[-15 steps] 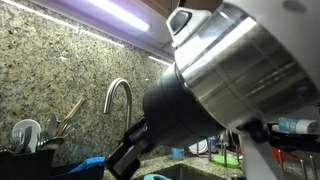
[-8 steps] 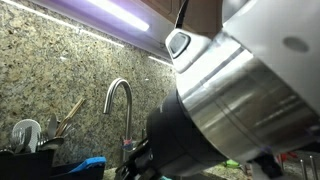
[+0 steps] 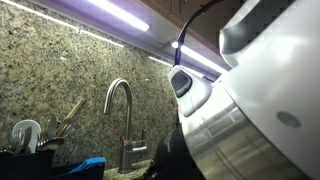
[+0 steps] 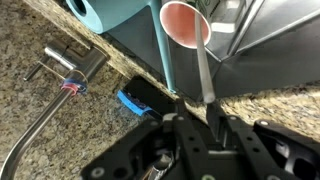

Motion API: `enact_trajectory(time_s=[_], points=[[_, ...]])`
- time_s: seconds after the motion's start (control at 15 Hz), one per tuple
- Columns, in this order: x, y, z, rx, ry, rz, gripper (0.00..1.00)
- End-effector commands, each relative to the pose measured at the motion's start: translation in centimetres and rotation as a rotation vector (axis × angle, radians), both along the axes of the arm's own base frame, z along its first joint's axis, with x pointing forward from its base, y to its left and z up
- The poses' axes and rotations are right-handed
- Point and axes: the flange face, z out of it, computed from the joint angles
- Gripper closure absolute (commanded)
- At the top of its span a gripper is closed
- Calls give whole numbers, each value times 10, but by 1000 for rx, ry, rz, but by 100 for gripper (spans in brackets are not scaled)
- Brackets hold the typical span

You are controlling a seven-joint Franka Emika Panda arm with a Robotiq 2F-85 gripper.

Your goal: Take the straw and put it in the sink

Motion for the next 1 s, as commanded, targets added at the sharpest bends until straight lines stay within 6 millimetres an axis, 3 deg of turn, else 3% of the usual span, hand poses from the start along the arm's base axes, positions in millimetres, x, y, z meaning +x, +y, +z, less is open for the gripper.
enact_trajectory(time_s=[0.0, 0.33, 0.4, 0.67, 0.93], points=[[4, -2, 0, 3, 14, -7, 41], [2, -3, 5, -2, 15, -2, 4], [1, -3, 7, -8, 19, -2, 1], [-3, -5, 17, -8, 10, -8, 0], [-16, -20, 26, -104, 21, -119, 0]])
